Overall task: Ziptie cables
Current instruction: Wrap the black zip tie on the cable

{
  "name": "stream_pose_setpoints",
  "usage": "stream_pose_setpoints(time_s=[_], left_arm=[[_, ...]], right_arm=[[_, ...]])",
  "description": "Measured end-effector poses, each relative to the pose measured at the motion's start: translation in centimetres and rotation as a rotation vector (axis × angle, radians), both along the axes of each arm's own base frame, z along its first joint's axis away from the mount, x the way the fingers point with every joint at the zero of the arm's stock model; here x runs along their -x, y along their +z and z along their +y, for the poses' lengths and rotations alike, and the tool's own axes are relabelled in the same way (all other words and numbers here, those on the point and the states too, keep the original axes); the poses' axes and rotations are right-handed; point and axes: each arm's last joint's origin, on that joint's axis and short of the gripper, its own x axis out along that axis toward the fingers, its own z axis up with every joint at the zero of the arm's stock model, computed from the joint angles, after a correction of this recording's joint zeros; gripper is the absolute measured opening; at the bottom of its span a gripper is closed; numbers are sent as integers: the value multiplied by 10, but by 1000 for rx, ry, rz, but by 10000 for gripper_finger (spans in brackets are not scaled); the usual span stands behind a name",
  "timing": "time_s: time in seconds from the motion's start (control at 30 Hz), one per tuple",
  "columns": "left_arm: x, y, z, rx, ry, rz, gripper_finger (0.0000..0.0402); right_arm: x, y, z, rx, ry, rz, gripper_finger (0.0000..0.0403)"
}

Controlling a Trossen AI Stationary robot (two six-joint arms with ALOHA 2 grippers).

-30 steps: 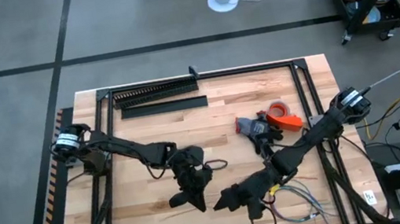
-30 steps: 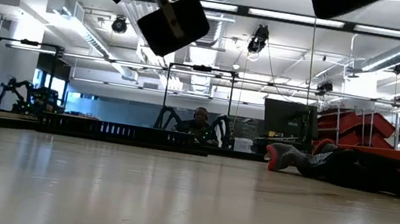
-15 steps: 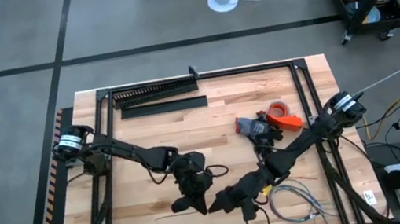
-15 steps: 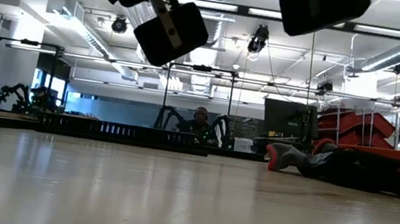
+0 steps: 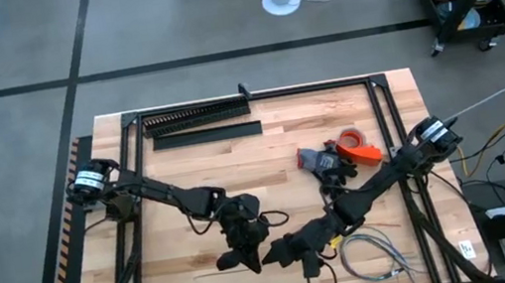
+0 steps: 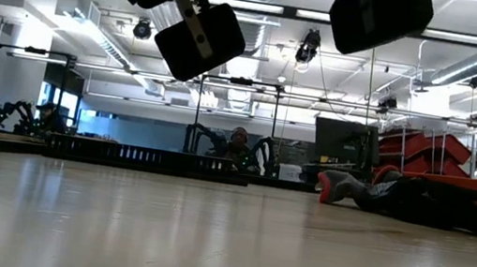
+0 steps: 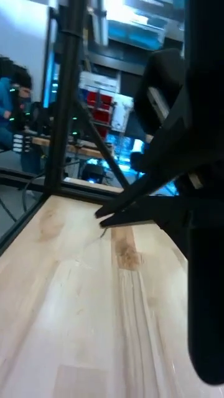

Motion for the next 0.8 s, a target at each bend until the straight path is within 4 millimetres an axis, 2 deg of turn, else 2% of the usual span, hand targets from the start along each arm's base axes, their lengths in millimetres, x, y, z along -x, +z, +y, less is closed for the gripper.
stream_pose_setpoints(time_s=[0.1, 0.3, 0.43, 0.6, 0.8], left_arm=[[0, 0, -1, 0, -4, 0, 0], [0, 0, -2, 0, -5, -2, 0], [0, 0, -1, -8, -1, -16, 0], [0, 0, -1, -10, -2, -20, 0], [0, 0, -1, -12, -4, -23, 0]], right_arm=[[2, 4, -1, -41, -34, 16, 56], [8, 11, 0, -83, -67, 53, 87], [8, 11, 1, -80, -36, 48, 97], [2, -2, 5, -69, 3, 44, 80], [2, -2, 5, -72, 6, 39, 46]])
